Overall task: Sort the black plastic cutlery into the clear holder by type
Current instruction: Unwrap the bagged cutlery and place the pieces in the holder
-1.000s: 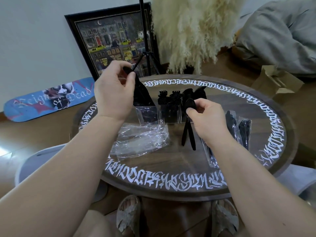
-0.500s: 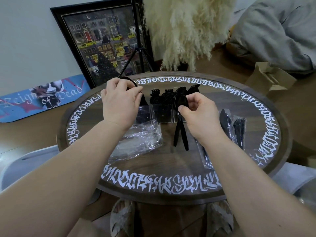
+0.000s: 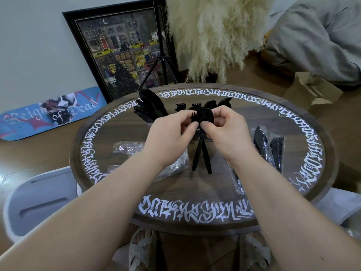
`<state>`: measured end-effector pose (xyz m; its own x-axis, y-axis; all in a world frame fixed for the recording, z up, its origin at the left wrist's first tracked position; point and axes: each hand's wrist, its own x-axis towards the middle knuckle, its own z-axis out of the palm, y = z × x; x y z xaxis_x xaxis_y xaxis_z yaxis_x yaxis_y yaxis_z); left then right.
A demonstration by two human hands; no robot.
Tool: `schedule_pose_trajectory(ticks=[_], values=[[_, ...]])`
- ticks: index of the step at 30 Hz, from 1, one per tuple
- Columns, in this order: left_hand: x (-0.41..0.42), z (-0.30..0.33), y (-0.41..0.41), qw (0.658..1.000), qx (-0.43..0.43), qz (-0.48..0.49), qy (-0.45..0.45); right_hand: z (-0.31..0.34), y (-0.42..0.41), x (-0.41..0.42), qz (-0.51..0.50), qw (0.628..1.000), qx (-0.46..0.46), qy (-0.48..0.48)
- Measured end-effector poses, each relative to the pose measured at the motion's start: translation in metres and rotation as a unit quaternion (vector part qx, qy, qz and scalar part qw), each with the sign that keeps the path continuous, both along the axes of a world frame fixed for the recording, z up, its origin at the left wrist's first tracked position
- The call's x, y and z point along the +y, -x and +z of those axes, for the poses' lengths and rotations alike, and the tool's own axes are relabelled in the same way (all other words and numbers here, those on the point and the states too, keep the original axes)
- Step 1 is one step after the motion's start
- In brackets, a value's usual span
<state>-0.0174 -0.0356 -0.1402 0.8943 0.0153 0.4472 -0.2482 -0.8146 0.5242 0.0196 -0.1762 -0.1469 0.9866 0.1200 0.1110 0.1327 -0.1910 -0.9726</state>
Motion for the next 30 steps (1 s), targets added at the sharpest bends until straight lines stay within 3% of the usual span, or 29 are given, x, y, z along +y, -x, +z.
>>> schedule_pose_trajectory(ticks=[6, 20, 26, 30], values=[[0.002, 0.002, 0.000, 0.999, -0.011, 0.033, 0.032, -0.001, -0.001, -0.005, -0.001, 1.000, 0.001, -0.003], [0.045, 0.086, -0.045, 0.961, -0.206, 0.117, 0.143, 0.007, -0.001, -0.015, -0.090, 0.995, 0.016, -0.031], [0.027, 0.063, -0.058, 0.982, -0.161, 0.095, 0.000, 0.005, -0.003, -0.021, -0.097, 0.995, 0.022, -0.029], [0.016, 0.046, -0.061, 0.992, -0.074, 0.082, -0.060, 0.005, -0.006, -0.026, -0.102, 0.994, 0.029, -0.036]])
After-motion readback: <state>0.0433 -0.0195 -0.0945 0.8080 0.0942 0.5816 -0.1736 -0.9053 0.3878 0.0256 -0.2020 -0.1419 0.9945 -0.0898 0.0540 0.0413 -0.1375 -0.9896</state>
